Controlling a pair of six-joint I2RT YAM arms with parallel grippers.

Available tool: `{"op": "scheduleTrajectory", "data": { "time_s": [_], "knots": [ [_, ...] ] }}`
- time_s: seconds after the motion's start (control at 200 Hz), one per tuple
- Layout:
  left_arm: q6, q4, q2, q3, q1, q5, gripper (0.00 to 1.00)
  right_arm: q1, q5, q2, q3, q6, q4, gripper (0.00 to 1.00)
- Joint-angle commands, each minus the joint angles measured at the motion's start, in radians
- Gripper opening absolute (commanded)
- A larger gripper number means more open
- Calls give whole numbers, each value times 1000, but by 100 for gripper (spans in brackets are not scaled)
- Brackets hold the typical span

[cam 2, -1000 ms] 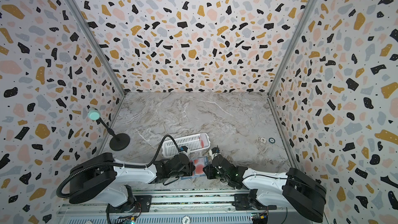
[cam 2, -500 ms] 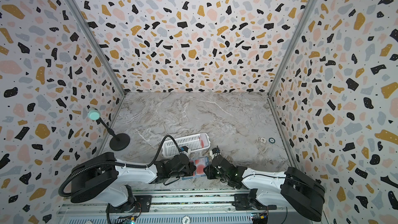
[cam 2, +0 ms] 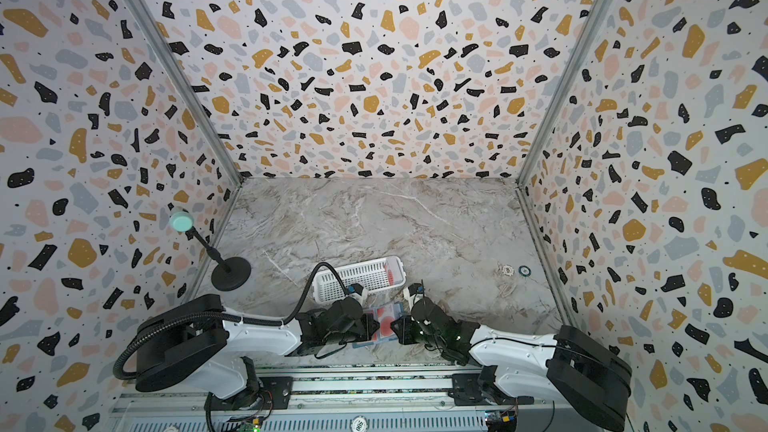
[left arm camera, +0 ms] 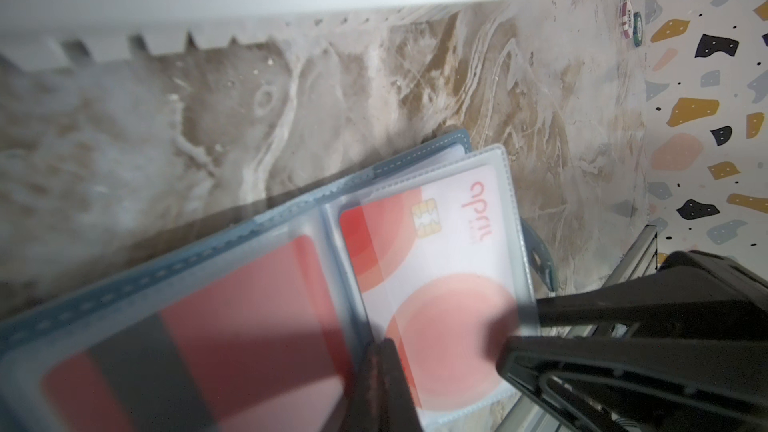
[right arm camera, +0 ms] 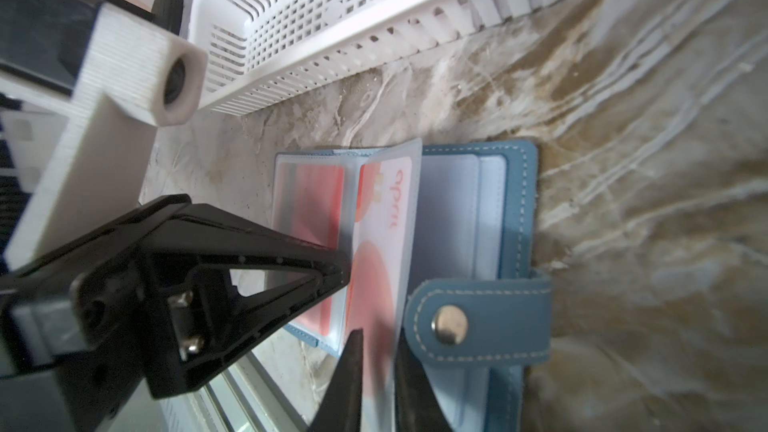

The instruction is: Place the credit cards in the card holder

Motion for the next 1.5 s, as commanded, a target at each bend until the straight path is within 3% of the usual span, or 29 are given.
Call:
{"op": "scheduleTrajectory", "data": {
  "time_s": [0.0, 0.24, 0.491, 0.741, 0.941, 1.181, 1.492],
  "knots": [
    [-10, 3, -49, -13, -3, 4, 0, 6, 8, -3, 26, -26, -24, 17],
    [4, -158, -222, -23, 23, -66, 7, 81, 110, 44, 130, -54, -148, 21],
    [10, -251, -494, -116, 122, -87, 17, 169, 195, 142, 266, -76, -241, 30],
    [16, -279, -691, -187, 193, -80, 22, 210, 169, 222, 372, -123, -244, 41],
    [28, -252, -671, -187, 198, -65, 23, 209, 150, 222, 406, -150, -234, 50],
    [100, -242, -594, -128, 198, -60, 24, 167, 193, 181, 426, -181, -309, 49],
    [292, -324, -349, 95, 201, -123, 24, -61, 183, 71, 478, -329, -469, 52]
  ]
}}
